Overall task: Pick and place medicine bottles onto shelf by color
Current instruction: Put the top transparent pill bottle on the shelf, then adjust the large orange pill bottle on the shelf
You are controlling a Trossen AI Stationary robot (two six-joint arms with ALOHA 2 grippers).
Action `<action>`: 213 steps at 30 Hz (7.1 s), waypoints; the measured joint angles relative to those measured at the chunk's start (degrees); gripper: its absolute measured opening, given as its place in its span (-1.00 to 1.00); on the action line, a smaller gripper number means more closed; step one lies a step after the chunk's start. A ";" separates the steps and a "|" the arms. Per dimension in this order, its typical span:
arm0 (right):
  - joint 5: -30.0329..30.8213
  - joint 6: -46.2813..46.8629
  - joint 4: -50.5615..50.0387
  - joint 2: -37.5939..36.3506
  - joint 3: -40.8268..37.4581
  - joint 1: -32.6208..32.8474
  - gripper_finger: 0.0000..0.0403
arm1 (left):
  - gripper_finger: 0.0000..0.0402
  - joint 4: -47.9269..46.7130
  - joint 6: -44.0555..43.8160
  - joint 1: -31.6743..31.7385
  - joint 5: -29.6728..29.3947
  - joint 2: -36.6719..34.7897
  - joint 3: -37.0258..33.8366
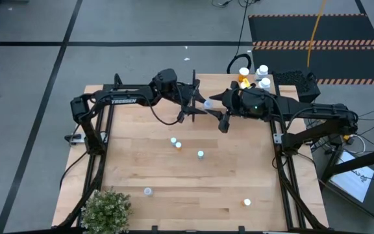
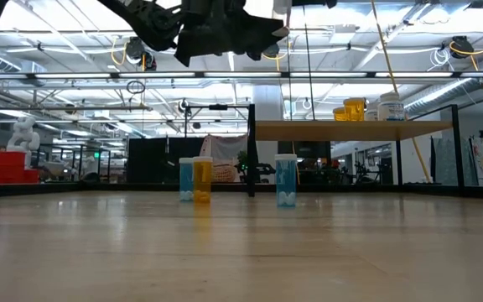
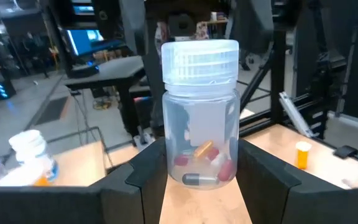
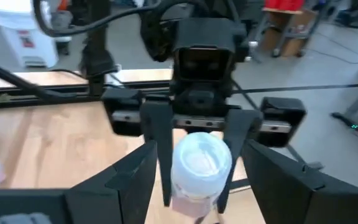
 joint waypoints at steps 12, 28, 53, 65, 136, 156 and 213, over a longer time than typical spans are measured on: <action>2.31 0.39 -2.31 0.71 0.00 0.00 0.05 | -0.14 1.02 0.20 0.00 -1.70 0.47 0.00; 2.25 -0.69 -1.94 1.18 0.02 -0.02 -0.29 | -0.14 0.86 -0.27 -0.02 -2.32 0.47 0.00; 2.58 -1.26 -3.02 0.41 0.02 -0.05 -0.26 | 0.32 -0.32 -5.66 0.56 -8.36 0.39 0.00; 2.77 -1.95 -4.32 -2.36 -0.02 -4.08 -0.25 | 0.83 -3.26 -6.32 3.51 -8.81 0.39 -0.02; 7.03 17.31 8.47 14.34 -10.08 -35.45 -0.25 | 0.84 -21.15 1.23 3.96 -37.84 -9.17 -0.04; 8.36 18.93 6.17 11.43 -10.34 -35.43 -0.24 | 0.84 -21.10 1.12 3.96 -37.82 -9.17 -0.04; 5.30 18.82 9.60 7.99 -12.37 -34.52 0.22 | 0.84 -21.06 0.99 3.93 -37.80 -9.14 -0.04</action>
